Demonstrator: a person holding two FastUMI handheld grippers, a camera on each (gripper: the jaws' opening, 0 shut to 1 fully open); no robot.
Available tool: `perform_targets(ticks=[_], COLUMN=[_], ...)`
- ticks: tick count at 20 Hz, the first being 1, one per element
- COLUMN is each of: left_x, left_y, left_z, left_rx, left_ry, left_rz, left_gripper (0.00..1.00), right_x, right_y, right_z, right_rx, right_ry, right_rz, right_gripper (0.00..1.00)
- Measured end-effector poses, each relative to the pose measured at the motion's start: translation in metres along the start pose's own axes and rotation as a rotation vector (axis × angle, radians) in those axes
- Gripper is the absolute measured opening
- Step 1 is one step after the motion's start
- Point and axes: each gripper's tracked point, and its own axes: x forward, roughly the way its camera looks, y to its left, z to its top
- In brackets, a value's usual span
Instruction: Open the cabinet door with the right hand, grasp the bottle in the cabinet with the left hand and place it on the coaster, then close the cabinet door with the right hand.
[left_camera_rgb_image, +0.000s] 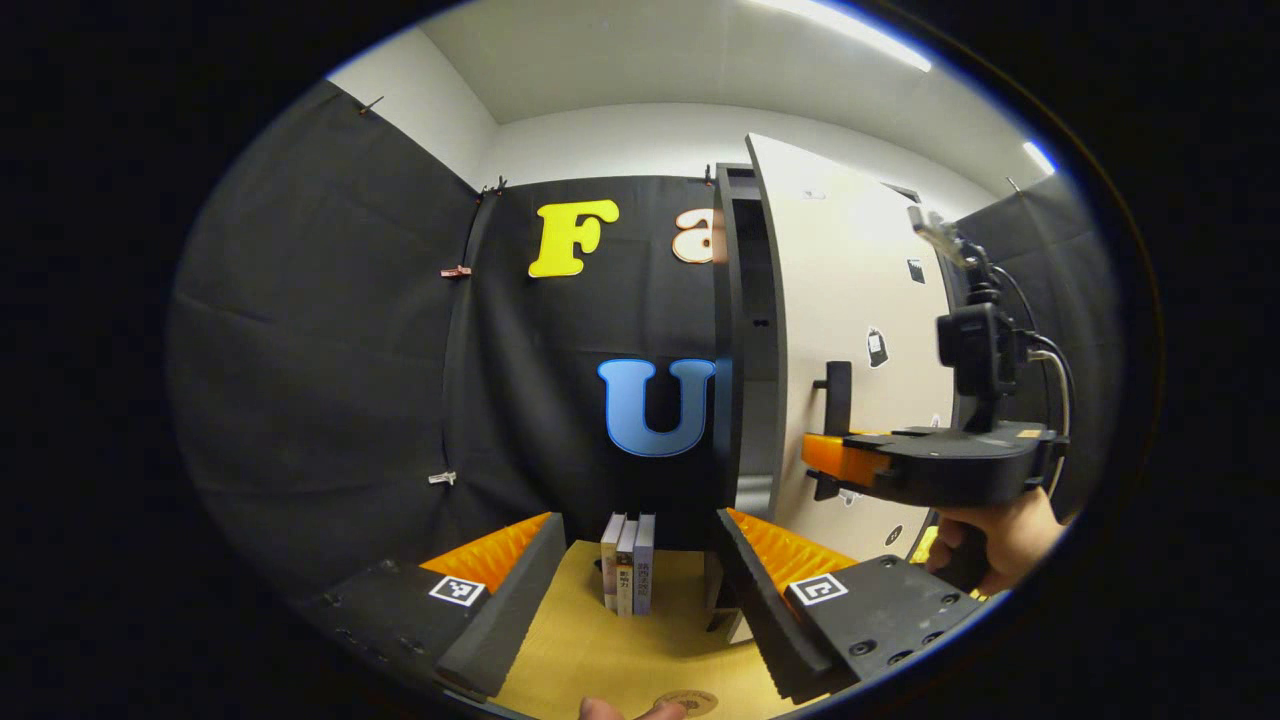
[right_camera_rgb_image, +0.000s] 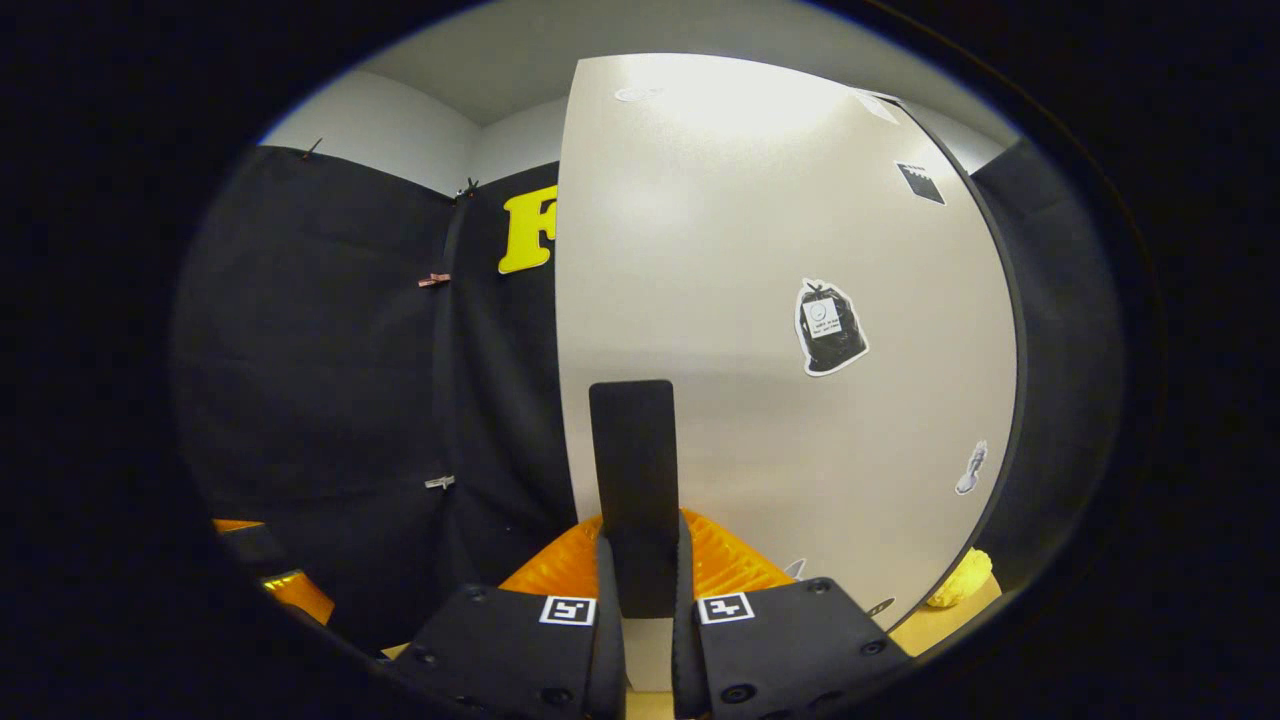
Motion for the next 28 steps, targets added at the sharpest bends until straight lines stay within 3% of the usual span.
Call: perform_targets(ticks=[11,28], left_x=[-0.005,0.013], left_y=[-0.055,-0.176], left_z=[0.007,0.012], left_rx=[-0.001,-0.021], left_ry=[-0.008,-0.011], left_rz=[-0.11,-0.309], left_gripper=[0.95,0.95], right_x=[-0.074,-0.15], right_y=[-0.033,-0.112], right_z=[0.009,0.018], right_rx=[-0.001,0.019], right_ry=[0.025,-0.001], right_rz=[-0.003,-0.185], right_gripper=[0.22,0.2])
